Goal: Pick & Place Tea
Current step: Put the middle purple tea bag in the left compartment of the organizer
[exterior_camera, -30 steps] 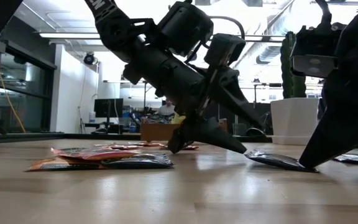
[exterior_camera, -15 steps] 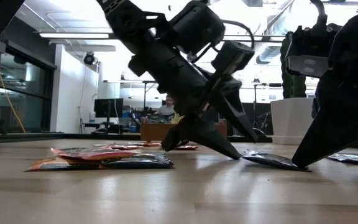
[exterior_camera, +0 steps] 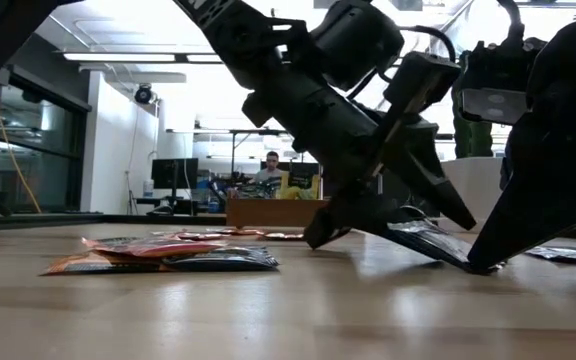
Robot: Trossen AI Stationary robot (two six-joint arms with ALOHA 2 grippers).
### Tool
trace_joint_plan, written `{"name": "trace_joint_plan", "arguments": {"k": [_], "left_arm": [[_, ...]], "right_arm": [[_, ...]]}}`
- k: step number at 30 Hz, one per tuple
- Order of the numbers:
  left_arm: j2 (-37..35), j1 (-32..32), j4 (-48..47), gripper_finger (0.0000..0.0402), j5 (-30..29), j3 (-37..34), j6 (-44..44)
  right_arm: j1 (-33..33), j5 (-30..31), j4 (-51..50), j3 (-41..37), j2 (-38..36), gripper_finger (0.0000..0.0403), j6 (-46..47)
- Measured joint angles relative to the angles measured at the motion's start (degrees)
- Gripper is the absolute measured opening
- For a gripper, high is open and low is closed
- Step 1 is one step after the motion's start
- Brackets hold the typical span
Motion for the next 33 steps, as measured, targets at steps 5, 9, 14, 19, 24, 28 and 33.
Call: {"name": "trace_joint_plan", "arguments": {"k": [5, 9, 14, 19, 24, 28, 33], "left_arm": [[0.0, 1.3, -0.2, 0.0106, -1.2, 0.0, 2.0], [0.0, 2.3, -0.1, 0.0017, 0.2, 0.0, 4.4], [0.0, 2.3, -0.3, 0.0003, -0.1, 0.0, 7.0], [0.0, 2.3, -0.2, 0.0001, -0.5, 0.0, 8.8], [0.0, 2.7, -0.1, 0.0001, -1.2, 0.0, 10.1], [0.1, 2.8, 0.0, 0.0000, -1.3, 0.0, 10.4], [-0.3, 3.3, -0.1, 0.0000, -0.9, -0.1, 14.6]], "right_arm": [[0.0, -0.3, 0.2, 0.0, 0.0, 0.0000, -0.4], [0.0, -1.1, 0.4, 0.0, 0.0, 0.0000, -0.9], [0.1, -1.8, 0.8, 0.0, 0.0, 0.0000, -0.9], [0.1, -3.4, 1.5, 0.0, -0.2, 0.0000, -0.7], [0.2, -4.3, 1.7, 0.0, -2.1, 0.0008, 0.2], [0.1, -4.1, 1.2, 0.0, -5.8, 0.0032, -1.9], [0.2, -3.9, -5.2, 0.0, -12.3, 0.0069, -1.0]]}}
